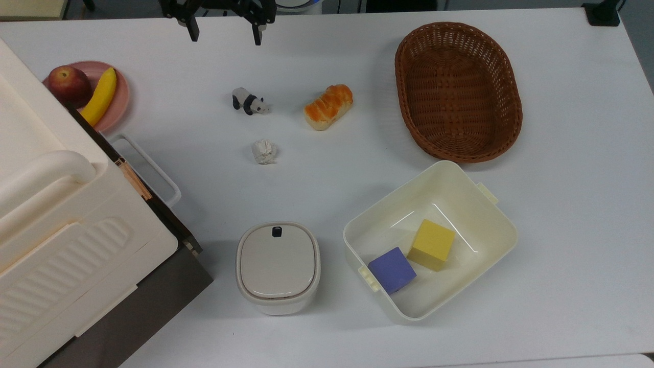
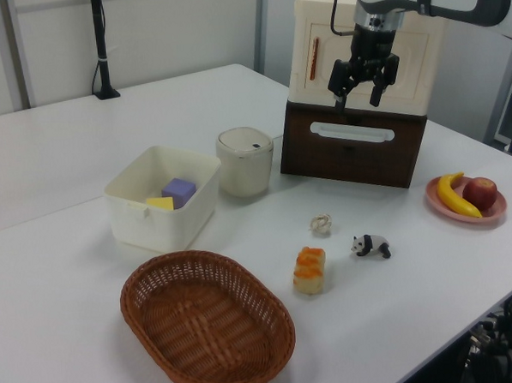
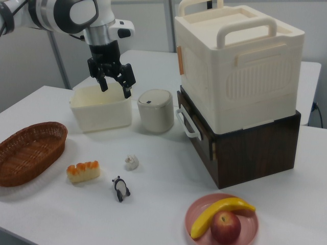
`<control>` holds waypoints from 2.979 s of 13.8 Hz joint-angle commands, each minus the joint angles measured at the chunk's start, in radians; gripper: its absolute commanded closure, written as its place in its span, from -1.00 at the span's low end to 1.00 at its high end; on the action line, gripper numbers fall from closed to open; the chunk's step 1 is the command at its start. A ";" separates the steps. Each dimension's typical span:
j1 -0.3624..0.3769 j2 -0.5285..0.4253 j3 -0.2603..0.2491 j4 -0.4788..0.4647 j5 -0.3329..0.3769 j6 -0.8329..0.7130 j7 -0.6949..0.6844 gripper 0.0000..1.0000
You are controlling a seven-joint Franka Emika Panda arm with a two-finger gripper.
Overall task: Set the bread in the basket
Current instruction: 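Move the open gripper from rest toward the orange-topped bread roll, then lower the open gripper over the bread roll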
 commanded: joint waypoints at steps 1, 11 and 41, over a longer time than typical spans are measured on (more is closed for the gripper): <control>0.002 -0.038 0.015 -0.017 0.007 -0.035 0.019 -1.00; -0.010 -0.010 0.052 -0.007 0.015 -0.094 0.027 -1.00; -0.046 0.039 0.285 -0.372 0.016 0.120 0.728 -1.00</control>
